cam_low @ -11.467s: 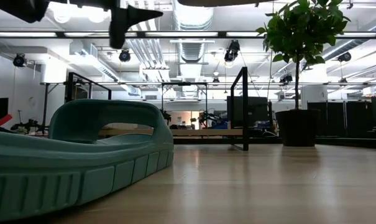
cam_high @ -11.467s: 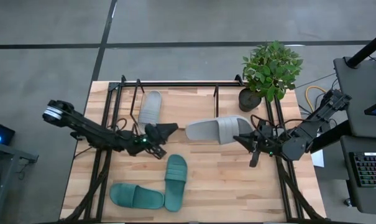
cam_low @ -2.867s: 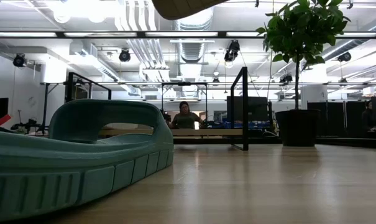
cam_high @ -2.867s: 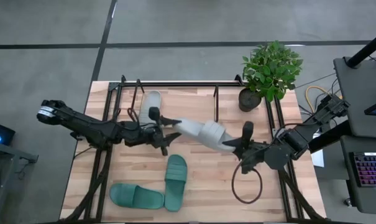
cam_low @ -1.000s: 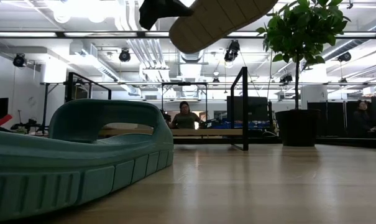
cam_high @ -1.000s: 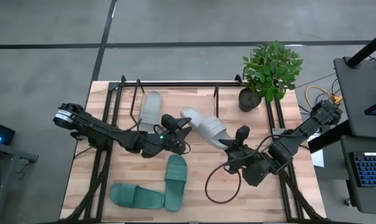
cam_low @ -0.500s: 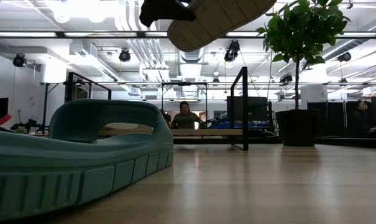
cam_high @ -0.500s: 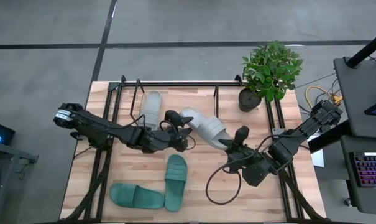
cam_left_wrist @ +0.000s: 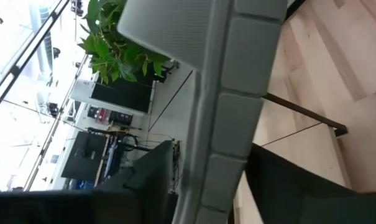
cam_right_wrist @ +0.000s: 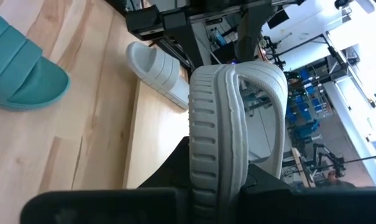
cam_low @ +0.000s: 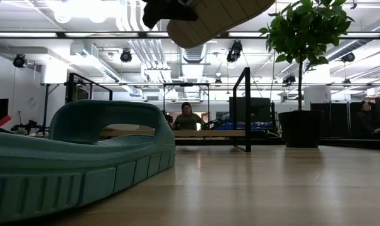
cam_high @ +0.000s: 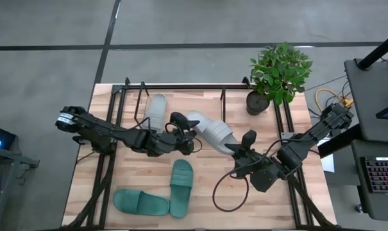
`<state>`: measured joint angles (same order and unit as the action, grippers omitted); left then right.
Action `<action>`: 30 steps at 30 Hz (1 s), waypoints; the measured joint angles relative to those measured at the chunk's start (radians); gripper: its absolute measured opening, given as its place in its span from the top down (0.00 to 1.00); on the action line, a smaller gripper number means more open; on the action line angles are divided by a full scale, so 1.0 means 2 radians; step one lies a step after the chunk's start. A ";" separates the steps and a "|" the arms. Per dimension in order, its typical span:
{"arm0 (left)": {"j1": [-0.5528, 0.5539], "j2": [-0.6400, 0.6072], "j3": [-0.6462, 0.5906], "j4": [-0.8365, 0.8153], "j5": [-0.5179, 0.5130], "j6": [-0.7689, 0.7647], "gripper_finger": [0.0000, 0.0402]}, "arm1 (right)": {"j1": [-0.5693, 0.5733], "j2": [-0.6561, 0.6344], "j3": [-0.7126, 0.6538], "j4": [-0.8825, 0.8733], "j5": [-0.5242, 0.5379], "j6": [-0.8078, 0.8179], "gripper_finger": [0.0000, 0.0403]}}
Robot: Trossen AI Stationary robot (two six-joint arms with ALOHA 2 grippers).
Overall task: Pick and place slides into the shelf
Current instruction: Put the left grey slide on the shelf
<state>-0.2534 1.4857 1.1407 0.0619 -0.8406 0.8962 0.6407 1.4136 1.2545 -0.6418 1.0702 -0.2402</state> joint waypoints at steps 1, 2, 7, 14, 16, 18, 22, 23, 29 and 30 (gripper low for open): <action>0.001 0.000 0.000 0.000 0.000 0.000 0.60 | 0.000 0.000 0.000 0.003 0.000 -0.006 0.93; 0.002 0.000 0.000 0.000 0.001 0.000 0.63 | 0.000 0.000 0.000 0.005 0.000 -0.011 0.93; 0.004 0.000 0.000 -0.001 0.001 0.008 0.83 | 0.000 0.000 0.000 0.015 0.004 -0.026 0.93; 0.005 0.000 0.001 0.004 -0.002 0.023 0.90 | 0.000 0.000 0.000 0.021 0.006 -0.032 0.90; 0.005 0.000 0.000 0.004 -0.005 0.027 0.90 | 0.002 -0.001 0.001 0.022 0.014 -0.036 0.87; 0.005 0.000 -0.001 0.004 -0.007 0.027 0.90 | 0.007 -0.002 0.003 0.022 0.025 -0.035 0.83; 0.004 -0.009 -0.009 0.004 -0.012 0.040 0.91 | 0.021 -0.007 0.013 0.014 0.030 -0.026 0.76; 0.004 -0.016 -0.014 0.001 -0.022 0.050 0.91 | 0.024 -0.008 0.016 0.009 0.030 -0.019 0.74; 0.005 -0.091 -0.057 -0.002 -0.052 0.052 0.91 | 0.050 -0.025 0.027 -0.037 0.042 0.044 0.67; 0.003 -0.106 -0.065 0.001 -0.037 0.046 0.91 | 0.055 -0.029 0.027 -0.042 0.042 0.052 0.66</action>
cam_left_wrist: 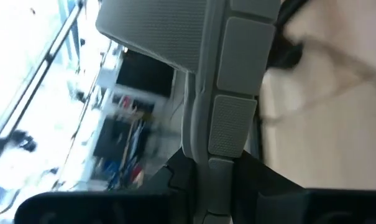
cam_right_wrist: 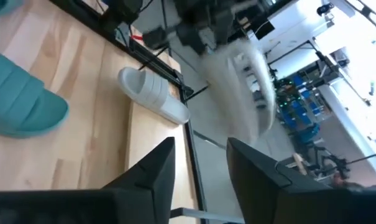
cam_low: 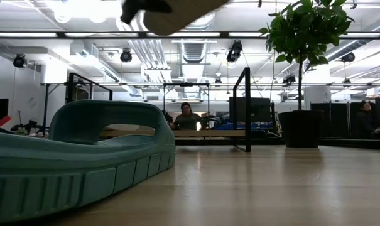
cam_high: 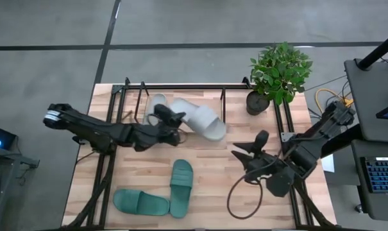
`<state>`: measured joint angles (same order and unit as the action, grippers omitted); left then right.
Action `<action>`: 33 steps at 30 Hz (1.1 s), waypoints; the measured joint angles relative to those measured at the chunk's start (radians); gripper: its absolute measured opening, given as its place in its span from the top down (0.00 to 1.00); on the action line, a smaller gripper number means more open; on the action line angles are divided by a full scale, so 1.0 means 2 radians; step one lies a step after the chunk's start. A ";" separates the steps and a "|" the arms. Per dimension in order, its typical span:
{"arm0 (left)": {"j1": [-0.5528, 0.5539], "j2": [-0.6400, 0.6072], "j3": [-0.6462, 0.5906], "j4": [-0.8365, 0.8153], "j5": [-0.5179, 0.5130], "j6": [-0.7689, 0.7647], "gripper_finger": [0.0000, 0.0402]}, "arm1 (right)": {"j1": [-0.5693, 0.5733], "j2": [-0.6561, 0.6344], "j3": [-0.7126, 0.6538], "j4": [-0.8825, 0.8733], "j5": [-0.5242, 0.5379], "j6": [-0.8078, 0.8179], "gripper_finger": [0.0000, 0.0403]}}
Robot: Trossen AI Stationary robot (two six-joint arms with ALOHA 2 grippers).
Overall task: Pick and place slides into the shelf
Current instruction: Put the left grey slide on the shelf
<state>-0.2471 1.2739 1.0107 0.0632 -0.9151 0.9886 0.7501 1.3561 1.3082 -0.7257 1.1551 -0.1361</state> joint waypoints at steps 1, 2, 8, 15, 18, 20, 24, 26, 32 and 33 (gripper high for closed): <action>-0.002 -0.014 -0.009 0.003 0.022 -0.009 0.91 | 0.004 -0.004 0.000 -0.001 -0.001 0.004 0.65; -0.003 -0.028 -0.019 0.003 0.046 -0.017 0.91 | 0.009 -0.008 0.000 0.001 0.000 0.005 0.65; -0.005 -0.080 -0.081 0.016 0.125 -0.011 0.91 | 0.031 -0.027 0.006 0.022 -0.007 0.000 0.65; -0.005 -0.101 -0.120 0.056 0.208 0.035 0.91 | 0.035 -0.024 0.008 0.112 -0.056 -0.101 0.66; -0.006 -0.096 -0.120 0.066 0.215 0.045 0.91 | 0.035 -0.006 0.008 0.131 -0.054 -0.169 0.64; -0.005 -0.094 -0.122 0.070 0.207 0.059 0.91 | 0.035 0.010 0.008 0.143 -0.054 -0.204 0.62; -0.004 -0.092 -0.122 0.074 0.206 0.063 0.91 | 0.035 0.047 0.007 0.180 -0.007 -0.251 0.56; -0.004 -0.092 -0.122 0.079 0.206 0.062 0.91 | 0.034 0.064 0.007 0.189 0.050 -0.275 0.52; -0.004 -0.092 -0.123 0.085 0.206 0.060 0.91 | 0.031 0.108 0.043 0.200 0.065 -0.258 0.48; -0.004 -0.092 -0.123 0.085 0.206 0.060 0.91 | 0.031 0.112 0.047 0.199 0.055 -0.253 0.48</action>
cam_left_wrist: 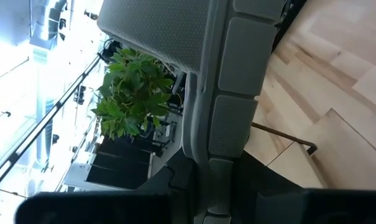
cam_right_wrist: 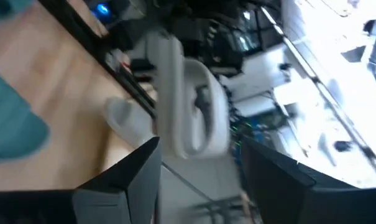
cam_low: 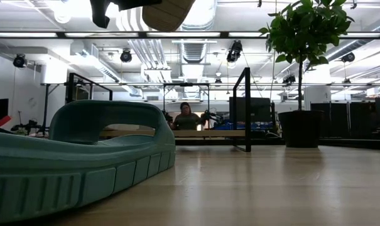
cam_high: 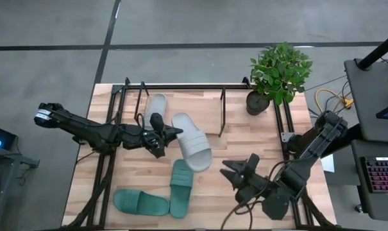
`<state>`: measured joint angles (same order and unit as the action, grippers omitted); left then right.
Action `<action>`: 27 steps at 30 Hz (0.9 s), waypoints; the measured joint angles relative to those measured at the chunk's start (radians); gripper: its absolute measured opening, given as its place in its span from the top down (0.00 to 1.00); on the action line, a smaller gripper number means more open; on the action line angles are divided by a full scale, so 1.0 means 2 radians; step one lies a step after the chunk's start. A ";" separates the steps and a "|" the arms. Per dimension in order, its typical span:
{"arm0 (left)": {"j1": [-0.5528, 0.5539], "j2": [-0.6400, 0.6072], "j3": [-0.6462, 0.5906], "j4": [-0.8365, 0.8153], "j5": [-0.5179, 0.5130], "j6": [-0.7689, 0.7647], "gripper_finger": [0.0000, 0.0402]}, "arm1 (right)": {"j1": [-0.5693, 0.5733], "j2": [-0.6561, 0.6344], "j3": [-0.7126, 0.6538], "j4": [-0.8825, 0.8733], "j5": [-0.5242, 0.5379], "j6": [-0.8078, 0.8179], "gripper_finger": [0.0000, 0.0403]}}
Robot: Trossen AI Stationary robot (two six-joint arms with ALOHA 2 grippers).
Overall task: Pick and place slides into the shelf
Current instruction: Put the left grey slide on the shelf
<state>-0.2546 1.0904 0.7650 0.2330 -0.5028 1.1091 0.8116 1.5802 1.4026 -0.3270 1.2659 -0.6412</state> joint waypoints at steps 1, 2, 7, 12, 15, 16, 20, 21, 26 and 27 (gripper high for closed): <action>0.000 0.000 0.000 0.001 0.000 0.000 0.91 | 0.000 0.005 0.004 -0.001 -0.004 0.004 0.48; 0.000 0.000 0.000 0.002 0.000 -0.001 0.91 | 0.000 0.009 0.007 -0.001 -0.007 0.006 0.48; 0.000 0.000 -0.003 0.012 0.001 -0.001 0.91 | -0.012 0.020 0.011 -0.001 -0.017 0.013 0.48; 0.000 0.001 -0.004 0.015 0.005 -0.001 0.91 | -0.030 0.027 0.011 -0.003 -0.035 0.029 0.48; 0.000 0.001 -0.004 0.017 0.006 -0.001 0.91 | -0.042 0.027 0.012 -0.001 -0.041 0.029 0.48; 0.000 0.001 -0.005 0.019 0.006 -0.001 0.91 | -0.045 0.026 0.012 -0.001 -0.046 0.031 0.48; 0.000 0.001 -0.008 0.026 0.010 -0.001 0.91 | -0.062 0.026 0.012 -0.002 -0.070 0.042 0.48; 0.000 0.001 -0.009 0.027 0.012 -0.001 0.91 | -0.065 0.026 0.012 -0.002 -0.076 0.042 0.48; 0.000 0.001 -0.010 0.027 0.013 -0.001 0.91 | -0.080 0.026 0.012 -0.002 -0.083 0.047 0.48; 0.000 0.001 -0.010 0.027 0.013 -0.001 0.91 | -0.082 0.026 0.012 0.001 -0.083 0.053 0.48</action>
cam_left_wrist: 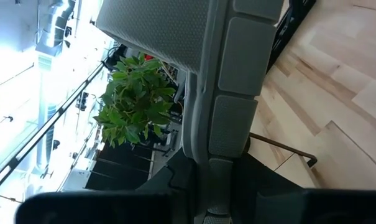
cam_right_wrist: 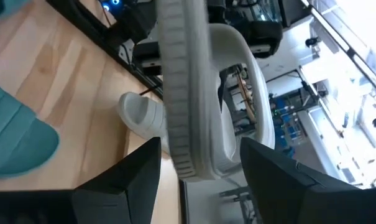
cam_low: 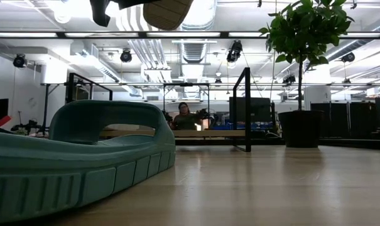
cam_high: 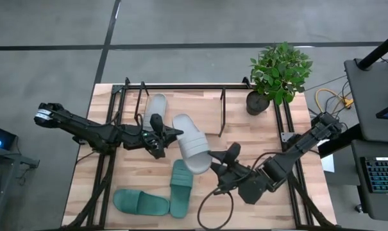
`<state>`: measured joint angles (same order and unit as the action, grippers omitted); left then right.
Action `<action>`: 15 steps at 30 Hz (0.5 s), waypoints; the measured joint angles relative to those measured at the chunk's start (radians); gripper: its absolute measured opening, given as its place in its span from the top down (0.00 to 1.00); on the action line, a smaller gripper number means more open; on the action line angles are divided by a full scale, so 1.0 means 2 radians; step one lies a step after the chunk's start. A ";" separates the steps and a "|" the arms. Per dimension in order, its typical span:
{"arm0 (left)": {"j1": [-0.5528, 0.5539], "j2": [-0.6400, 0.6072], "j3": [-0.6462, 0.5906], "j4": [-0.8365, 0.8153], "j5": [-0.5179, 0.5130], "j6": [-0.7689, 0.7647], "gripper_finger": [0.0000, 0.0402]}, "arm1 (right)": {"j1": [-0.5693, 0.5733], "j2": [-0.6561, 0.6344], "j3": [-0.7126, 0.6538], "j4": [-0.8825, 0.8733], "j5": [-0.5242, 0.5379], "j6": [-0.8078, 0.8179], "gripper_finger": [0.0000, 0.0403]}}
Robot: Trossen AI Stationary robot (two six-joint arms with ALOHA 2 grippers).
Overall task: Pick and place slides into the shelf
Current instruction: Put the left grey slide on the shelf
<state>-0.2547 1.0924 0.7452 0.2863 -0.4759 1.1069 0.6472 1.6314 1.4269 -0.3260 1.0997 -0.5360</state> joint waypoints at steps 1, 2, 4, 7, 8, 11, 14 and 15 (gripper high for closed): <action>0.000 0.000 0.000 0.000 0.000 0.000 0.91 | -0.002 0.000 0.000 0.002 0.000 0.005 0.48; 0.000 0.000 0.000 0.000 0.000 0.000 0.91 | -0.003 0.000 0.000 0.003 0.000 0.006 0.48; 0.000 0.000 0.000 0.001 0.000 0.000 0.91 | -0.003 0.000 0.000 0.003 0.000 0.005 0.49; 0.000 0.000 0.000 0.007 0.000 0.000 0.91 | -0.003 0.000 0.000 0.005 0.000 0.002 0.52; 0.000 0.000 0.000 0.010 0.000 0.000 0.91 | -0.003 0.000 0.000 0.005 0.000 0.002 0.54; 0.000 0.000 0.000 0.018 0.000 0.001 0.91 | -0.003 0.000 0.000 0.005 0.000 0.001 0.62; 0.000 0.000 0.000 0.023 0.006 0.004 0.91 | -0.003 -0.001 0.000 0.006 0.000 -0.008 0.72; 0.000 0.000 0.000 0.023 0.007 0.003 0.92 | -0.003 -0.001 0.000 0.006 0.000 -0.008 0.76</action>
<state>-0.2546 1.0924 0.7452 0.3317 -0.4614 1.1133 0.6407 1.6295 1.4269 -0.3146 1.0996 -0.5514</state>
